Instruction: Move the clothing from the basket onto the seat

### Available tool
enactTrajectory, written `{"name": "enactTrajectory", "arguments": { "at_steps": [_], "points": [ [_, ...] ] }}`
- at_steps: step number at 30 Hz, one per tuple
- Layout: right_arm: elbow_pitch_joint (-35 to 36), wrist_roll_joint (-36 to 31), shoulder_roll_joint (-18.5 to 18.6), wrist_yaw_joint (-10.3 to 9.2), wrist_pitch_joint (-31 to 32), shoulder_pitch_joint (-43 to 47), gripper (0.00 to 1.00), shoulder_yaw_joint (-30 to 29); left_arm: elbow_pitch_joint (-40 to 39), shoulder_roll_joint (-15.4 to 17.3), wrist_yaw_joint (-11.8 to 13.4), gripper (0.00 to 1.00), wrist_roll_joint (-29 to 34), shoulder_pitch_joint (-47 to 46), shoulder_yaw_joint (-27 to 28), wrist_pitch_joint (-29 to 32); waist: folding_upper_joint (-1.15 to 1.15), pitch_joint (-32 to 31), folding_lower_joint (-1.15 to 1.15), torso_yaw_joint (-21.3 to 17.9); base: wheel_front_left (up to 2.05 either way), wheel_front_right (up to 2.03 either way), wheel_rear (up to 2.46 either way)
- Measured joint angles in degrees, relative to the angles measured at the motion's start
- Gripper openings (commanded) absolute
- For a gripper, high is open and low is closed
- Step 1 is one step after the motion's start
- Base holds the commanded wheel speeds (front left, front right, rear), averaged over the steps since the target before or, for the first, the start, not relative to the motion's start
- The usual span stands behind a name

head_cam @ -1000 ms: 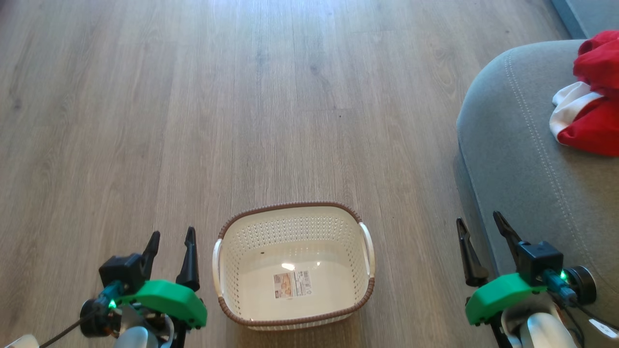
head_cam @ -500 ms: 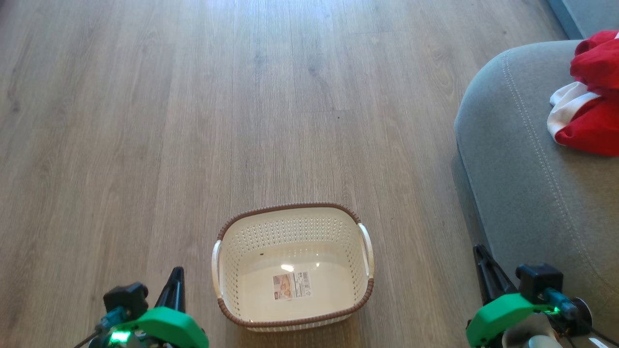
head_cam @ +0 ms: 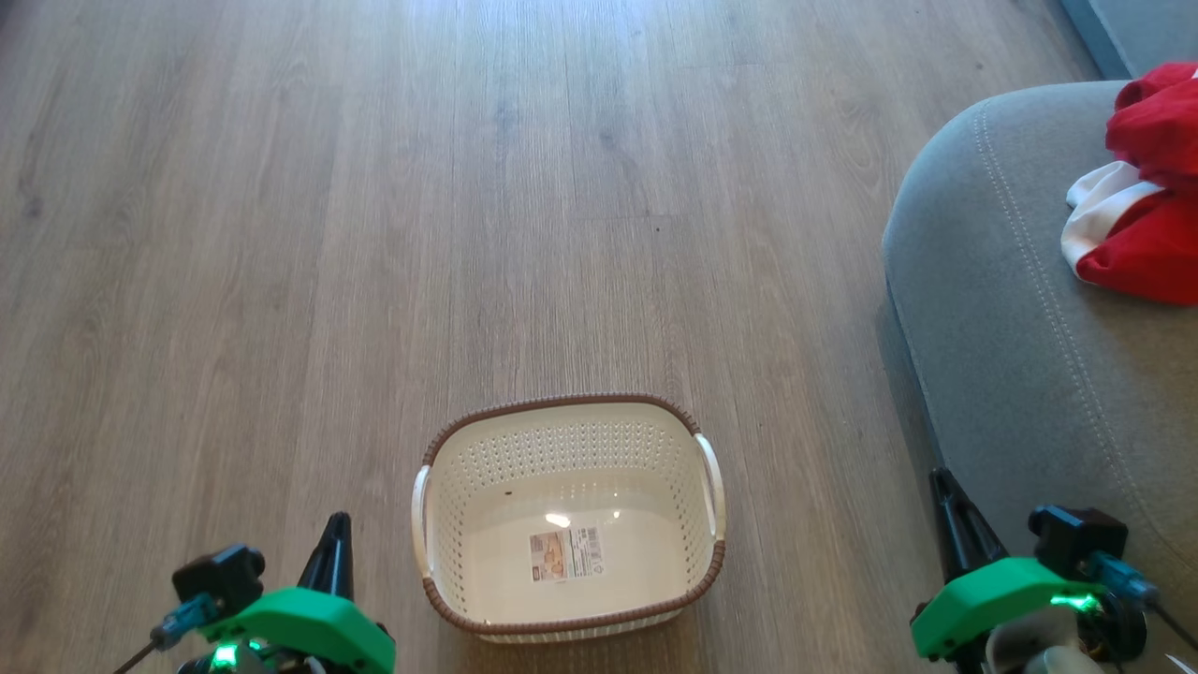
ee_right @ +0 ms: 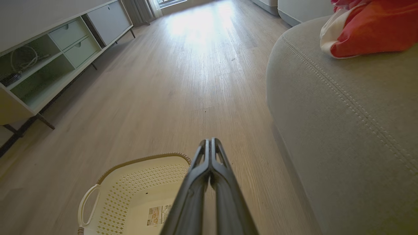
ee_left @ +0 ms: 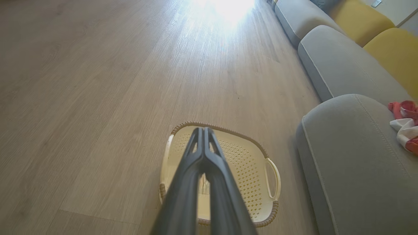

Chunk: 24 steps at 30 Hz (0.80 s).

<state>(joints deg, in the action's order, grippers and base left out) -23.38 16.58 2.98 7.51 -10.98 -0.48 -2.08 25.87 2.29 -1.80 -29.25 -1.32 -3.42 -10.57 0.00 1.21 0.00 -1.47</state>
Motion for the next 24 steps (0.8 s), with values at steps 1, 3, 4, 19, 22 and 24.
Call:
{"name": "enactTrajectory", "arguments": {
  "at_steps": [1,3,4,19,22,24],
  "points": [
    [0.1,0.7,0.0,0.00,0.2,0.0,0.00,0.0,-0.1,0.0,-0.1,0.00,-0.6,0.0,0.0,0.0,0.00,0.0,0.00,0.0,0.00,0.00,0.00],
    [0.1,2.2,0.0,0.00,0.5,0.0,0.00,-0.1,-0.4,0.0,-0.1,0.00,-1.8,0.0,0.2,0.5,0.00,0.0,0.00,0.0,0.00,0.00,0.00],
    [0.2,2.9,0.0,0.00,0.7,0.0,0.00,-0.2,-0.5,0.0,-0.1,0.00,-2.4,0.0,0.2,0.5,0.00,0.0,0.00,0.1,0.00,0.00,0.00],
    [1.3,13.7,0.0,0.00,3.3,-0.1,0.00,-1.1,-1.8,0.0,-0.6,0.00,-11.4,-0.1,1.5,3.1,0.00,-0.2,0.00,0.3,0.00,0.00,0.00],
    [1.5,15.8,-0.1,0.00,3.7,-0.1,0.00,-1.2,-2.1,0.0,-1.1,0.00,-13.1,-0.2,1.7,3.5,0.00,-0.2,0.00,0.3,0.00,0.00,0.00],
    [1.7,17.3,-0.1,0.00,3.9,-0.1,0.00,-1.3,-2.4,0.0,-1.1,0.00,-14.4,-0.2,1.8,4.0,0.00,-0.2,0.00,0.3,0.00,0.00,0.00]
  ]
}}
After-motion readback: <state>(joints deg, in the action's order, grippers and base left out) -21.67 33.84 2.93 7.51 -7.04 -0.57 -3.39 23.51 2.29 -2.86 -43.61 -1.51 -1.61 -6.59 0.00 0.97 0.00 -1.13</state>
